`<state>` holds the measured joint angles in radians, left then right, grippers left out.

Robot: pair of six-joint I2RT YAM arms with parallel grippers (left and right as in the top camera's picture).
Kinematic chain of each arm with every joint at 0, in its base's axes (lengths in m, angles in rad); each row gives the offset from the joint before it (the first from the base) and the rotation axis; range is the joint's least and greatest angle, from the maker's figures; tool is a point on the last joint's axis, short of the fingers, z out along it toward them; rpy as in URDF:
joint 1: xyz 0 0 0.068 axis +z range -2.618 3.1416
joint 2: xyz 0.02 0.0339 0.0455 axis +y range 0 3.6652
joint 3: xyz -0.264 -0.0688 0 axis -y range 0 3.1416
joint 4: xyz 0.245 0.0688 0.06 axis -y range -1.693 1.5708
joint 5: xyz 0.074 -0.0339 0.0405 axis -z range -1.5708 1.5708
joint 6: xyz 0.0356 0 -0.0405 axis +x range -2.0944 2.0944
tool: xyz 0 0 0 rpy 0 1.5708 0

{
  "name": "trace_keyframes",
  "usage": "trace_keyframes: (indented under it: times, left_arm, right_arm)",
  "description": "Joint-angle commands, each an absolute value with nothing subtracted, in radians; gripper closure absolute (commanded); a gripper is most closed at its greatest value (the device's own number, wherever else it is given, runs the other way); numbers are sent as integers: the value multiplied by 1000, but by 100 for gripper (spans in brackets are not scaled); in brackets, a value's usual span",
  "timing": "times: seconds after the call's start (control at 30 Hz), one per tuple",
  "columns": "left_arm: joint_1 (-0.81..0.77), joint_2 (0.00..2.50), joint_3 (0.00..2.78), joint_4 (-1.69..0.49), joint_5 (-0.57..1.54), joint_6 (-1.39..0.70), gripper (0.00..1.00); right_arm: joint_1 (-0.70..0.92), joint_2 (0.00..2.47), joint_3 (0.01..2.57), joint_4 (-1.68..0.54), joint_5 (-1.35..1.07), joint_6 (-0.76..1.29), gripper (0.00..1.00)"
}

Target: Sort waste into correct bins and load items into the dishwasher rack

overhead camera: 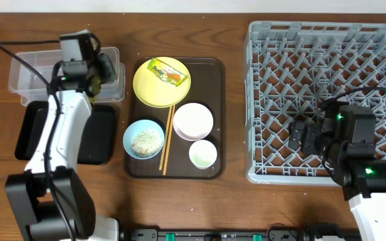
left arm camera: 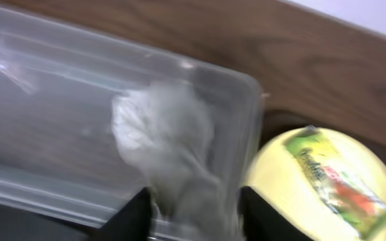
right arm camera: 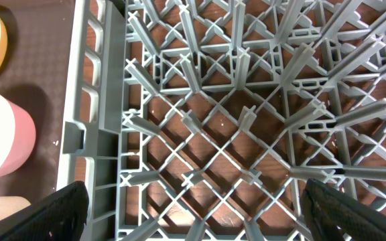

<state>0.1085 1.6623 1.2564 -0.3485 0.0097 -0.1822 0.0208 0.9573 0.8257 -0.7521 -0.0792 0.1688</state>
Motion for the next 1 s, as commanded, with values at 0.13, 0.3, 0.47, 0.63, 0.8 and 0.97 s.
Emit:
trace_keyframes:
  times: [0.13,0.3,0.47,0.63,0.8,0.97]
  left_arm:
    - [97,1663,1272,-312,59,-181,43]
    - [31,1663,1365,-392,123,-181,41]
    - [-30,1701,1521,-486,123,-183,37]
    - [-95,1779,1584,-502,124,-211,35]
    - [-147,1890,1584,-500,124,-324,33]
    - [-175,2011,1584,-472,184,-534,32]
  right_arm:
    - [33,949,850,-755,-87,179,1]
    - [33,949,850,-752,-87,179,1]
    - [33,949,850,-752,-87,179,1]
    - [33,949,850,-752,-87,179,1]
    - [33,949,850,-752,-87,179,1]
    - [33,949,850,-754,-87,179,1]
